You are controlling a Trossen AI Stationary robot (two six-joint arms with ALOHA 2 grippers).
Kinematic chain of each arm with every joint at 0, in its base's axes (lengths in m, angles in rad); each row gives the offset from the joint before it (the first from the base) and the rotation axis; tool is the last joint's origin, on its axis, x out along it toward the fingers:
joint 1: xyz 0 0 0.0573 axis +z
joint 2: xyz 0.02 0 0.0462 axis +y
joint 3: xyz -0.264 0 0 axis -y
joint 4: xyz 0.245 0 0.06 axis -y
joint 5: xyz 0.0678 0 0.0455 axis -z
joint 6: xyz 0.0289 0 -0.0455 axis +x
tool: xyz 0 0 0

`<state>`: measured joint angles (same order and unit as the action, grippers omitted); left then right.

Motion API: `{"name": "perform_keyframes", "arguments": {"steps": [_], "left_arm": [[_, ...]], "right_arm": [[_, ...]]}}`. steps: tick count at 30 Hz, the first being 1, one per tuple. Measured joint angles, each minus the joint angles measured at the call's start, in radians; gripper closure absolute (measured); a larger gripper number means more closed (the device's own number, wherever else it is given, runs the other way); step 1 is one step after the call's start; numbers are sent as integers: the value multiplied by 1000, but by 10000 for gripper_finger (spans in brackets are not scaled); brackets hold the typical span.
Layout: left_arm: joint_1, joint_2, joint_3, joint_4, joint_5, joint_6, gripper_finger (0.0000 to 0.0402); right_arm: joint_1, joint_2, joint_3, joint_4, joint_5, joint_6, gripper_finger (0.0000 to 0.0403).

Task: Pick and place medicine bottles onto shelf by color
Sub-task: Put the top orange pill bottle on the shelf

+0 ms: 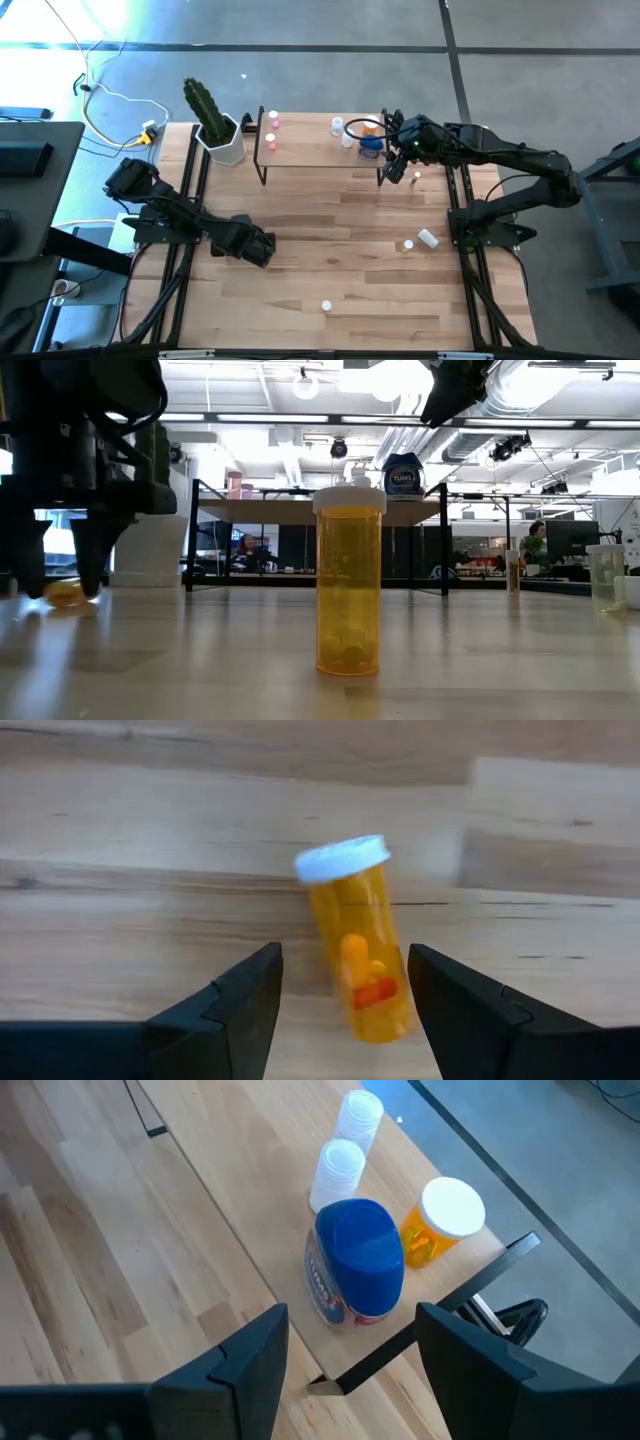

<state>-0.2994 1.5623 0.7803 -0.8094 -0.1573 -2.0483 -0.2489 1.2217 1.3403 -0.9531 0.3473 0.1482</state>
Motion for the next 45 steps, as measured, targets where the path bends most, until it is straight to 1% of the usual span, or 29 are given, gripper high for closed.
{"name": "perform_keyframes", "arguments": {"steps": [5, 10, 15, 21, 24, 29, 32, 36, 40, 42, 45], "left_arm": [[0, 0, 0, -14, 19, 48, 215], [0, 0, 0, -21, 23, 106, 243], [0, 0, 0, -41, 59, 176, 273], [0, 0, 0, -40, 62, 257, 304], [0, -1, 0, -36, 63, 293, 311], [-2, -5, 0, -16, 67, 334, 313], [-3, -7, 1, 29, 62, 378, 312], [-3, -14, 35, 71, 12, 472, 312], [-3, -39, 76, 120, -82, 586, 312], [-2, -56, 96, 133, -141, 642, 312], [0, -81, 124, 172, -218, 731, 312]], "right_arm": [[0, 0, 0, 0, -5, 5, 192], [0, 0, 0, 0, -11, 12, 192], [0, 0, 0, 0, -18, 34, 192], [0, 0, 0, 0, -18, 89, 192], [0, 0, 0, 0, -19, 118, 192], [1, 0, 0, 0, -35, 126, 192], [1, 0, 0, 0, -75, 146, 192], [1, 0, 0, 31, -184, 169, 192], [8, 0, 0, 103, -324, 191, 192], [20, 0, 0, 146, -360, 193, 192], [46, 0, 0, 205, -385, 193, 192]]}}
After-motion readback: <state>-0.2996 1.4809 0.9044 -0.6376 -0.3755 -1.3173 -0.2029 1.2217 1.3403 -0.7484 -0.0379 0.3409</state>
